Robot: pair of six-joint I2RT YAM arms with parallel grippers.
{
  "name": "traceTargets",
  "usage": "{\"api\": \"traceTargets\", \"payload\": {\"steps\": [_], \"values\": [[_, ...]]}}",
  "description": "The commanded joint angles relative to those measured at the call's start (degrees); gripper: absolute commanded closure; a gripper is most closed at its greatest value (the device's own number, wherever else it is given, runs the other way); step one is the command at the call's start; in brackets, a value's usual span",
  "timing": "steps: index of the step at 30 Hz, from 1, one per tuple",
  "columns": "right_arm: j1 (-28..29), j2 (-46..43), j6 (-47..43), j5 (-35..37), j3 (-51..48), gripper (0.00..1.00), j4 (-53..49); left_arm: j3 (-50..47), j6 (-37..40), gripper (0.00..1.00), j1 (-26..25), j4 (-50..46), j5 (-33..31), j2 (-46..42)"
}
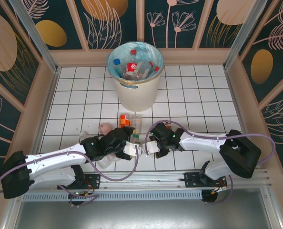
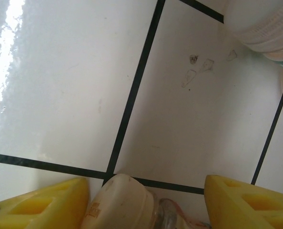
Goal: Put the plastic bottles in the bin
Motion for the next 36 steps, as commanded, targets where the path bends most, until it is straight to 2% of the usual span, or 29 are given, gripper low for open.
{"api": "traceTargets", "payload": {"steps": [1, 13, 17, 22, 29, 36], "values": [[0.3, 1.0, -0.7, 0.9, 1.8, 0.32, 1.4, -0.2, 0.4, 0.02, -0.1, -1.4, -0.8, 0.4], [0.4, 5.6, 3.2, 5.0, 7.2, 0.33, 3.1, 0.1, -0.1, 0.02, 0.0, -1.7, -0.9, 1.1], [0.4, 4.7, 3.7, 2.8, 9.2, 0.33, 1.8, 0.0, 0.0, 0.02, -0.1, -1.6, -1.2, 1.1], [0.1, 4.5, 3.6, 1.8, 10.8, 0.39, -3.5, 0.0, 0.0, 0.02, -0.1, -1.7, -1.8, 0.9], [0.1, 5.4, 5.4, 1.0, 10.4, 0.46, -3.7, -0.3, 0.3, 0.01, -0.1, -1.6, -2.4, 0.7], [0.1, 8.5, 4.9, 0.8, 12.0, 0.46, -4.6, -0.3, 0.2, 0.01, 0.0, -1.7, -2.7, 1.0]]}}
